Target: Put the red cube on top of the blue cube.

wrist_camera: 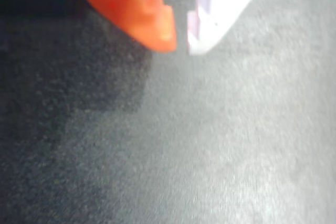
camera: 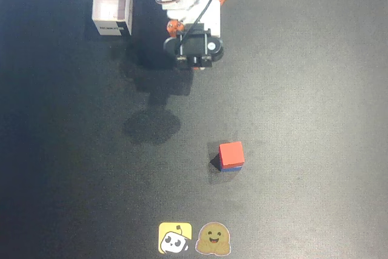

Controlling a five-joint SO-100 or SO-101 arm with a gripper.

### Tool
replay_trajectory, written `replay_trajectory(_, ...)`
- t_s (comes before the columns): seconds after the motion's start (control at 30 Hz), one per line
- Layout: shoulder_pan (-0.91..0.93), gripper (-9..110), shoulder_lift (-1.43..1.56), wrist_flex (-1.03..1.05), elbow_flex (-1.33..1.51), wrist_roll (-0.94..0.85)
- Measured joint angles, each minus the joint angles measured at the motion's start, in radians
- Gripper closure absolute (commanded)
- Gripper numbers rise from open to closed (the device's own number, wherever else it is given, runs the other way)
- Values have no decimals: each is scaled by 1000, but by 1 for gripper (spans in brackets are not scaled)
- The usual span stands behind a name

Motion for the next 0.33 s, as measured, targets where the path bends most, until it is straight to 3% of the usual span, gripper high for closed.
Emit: replay_trajectory(0.33,-2,101,0,0,0,-8)
